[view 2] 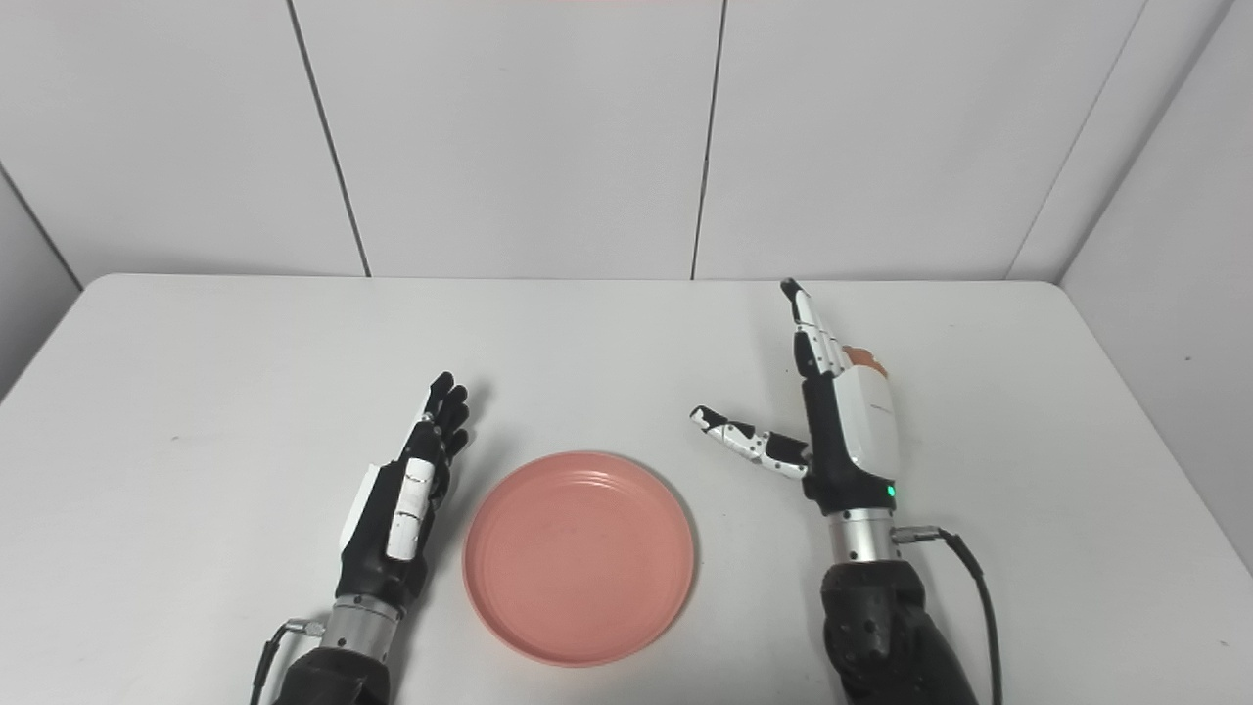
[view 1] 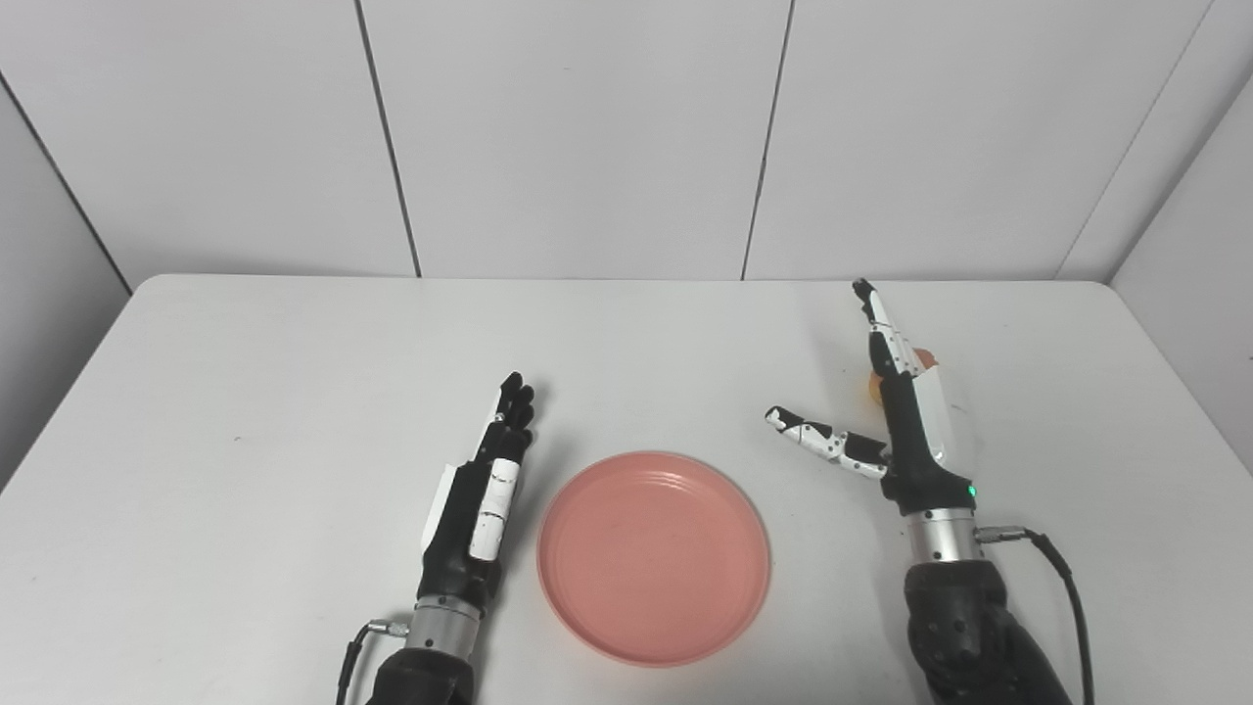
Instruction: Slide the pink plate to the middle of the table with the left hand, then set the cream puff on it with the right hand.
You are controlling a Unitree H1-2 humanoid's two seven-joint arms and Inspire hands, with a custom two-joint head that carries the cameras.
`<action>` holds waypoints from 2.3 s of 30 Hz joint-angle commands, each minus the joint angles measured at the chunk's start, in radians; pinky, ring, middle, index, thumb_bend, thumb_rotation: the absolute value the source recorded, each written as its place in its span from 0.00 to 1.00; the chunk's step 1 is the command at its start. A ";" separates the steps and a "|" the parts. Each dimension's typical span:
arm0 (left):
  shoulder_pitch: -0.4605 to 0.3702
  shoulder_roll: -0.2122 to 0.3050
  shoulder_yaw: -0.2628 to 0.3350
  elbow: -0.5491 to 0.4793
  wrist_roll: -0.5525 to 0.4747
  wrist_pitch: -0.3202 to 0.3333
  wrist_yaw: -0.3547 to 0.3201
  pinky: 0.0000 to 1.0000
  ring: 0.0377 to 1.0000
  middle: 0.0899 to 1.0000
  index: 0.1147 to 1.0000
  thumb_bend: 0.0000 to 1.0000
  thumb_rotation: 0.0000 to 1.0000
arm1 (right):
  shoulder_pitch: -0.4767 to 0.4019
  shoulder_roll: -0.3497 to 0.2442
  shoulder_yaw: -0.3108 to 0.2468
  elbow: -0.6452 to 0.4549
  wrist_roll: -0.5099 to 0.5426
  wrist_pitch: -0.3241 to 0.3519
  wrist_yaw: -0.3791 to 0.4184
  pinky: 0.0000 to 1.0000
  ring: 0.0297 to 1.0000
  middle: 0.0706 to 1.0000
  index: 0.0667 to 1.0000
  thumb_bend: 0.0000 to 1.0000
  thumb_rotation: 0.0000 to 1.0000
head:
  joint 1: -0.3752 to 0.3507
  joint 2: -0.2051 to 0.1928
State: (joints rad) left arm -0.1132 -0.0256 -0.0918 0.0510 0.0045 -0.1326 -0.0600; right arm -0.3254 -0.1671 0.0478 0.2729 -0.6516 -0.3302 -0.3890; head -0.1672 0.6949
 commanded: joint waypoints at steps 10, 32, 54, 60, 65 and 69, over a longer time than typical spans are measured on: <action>0.038 0.008 -0.013 -0.033 0.002 0.026 -0.019 1.00 1.00 0.99 0.99 0.71 1.00 | -0.075 -0.055 -0.038 0.011 -0.007 0.133 -0.017 0.87 0.92 0.93 0.96 0.68 0.29 | 0.013 0.023; 0.043 0.015 -0.022 -0.063 0.002 0.046 -0.039 1.00 0.99 0.97 0.98 0.69 1.00 | -0.127 -0.092 -0.049 0.091 0.136 0.324 0.085 0.79 0.89 0.93 0.95 0.65 0.25 | 0.007 0.029; 0.039 0.026 -0.031 -0.071 0.000 0.068 -0.055 1.00 1.00 0.98 0.96 0.65 1.00 | -0.140 -0.099 -0.064 0.098 0.251 0.411 0.170 0.52 0.65 0.72 0.75 0.45 0.00 | 0.009 0.034; 0.039 0.026 -0.031 -0.069 0.003 0.060 -0.051 1.00 0.99 0.97 0.96 0.66 1.00 | -0.138 -0.098 -0.063 0.084 0.259 0.433 0.174 0.34 0.46 0.65 0.65 0.38 0.00 | 0.009 0.034; 0.039 0.025 -0.031 -0.073 0.005 0.065 -0.049 1.00 0.99 0.97 0.95 0.65 1.00 | -0.137 -0.099 -0.059 0.079 0.255 0.438 0.174 0.31 0.45 0.63 0.64 0.47 0.00 | 0.009 0.034; 0.040 0.027 -0.033 -0.080 0.009 0.080 -0.049 1.00 0.99 0.97 0.95 0.66 1.00 | -0.138 -0.098 -0.059 0.073 0.254 0.454 0.176 0.30 0.44 0.65 0.62 0.50 0.00 | 0.009 0.034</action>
State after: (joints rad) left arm -0.0772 -0.0038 -0.1215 -0.0066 0.0051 -0.0555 -0.1054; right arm -0.4474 -0.2541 -0.0099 0.3720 -0.3988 0.1037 -0.2156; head -0.1595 0.7286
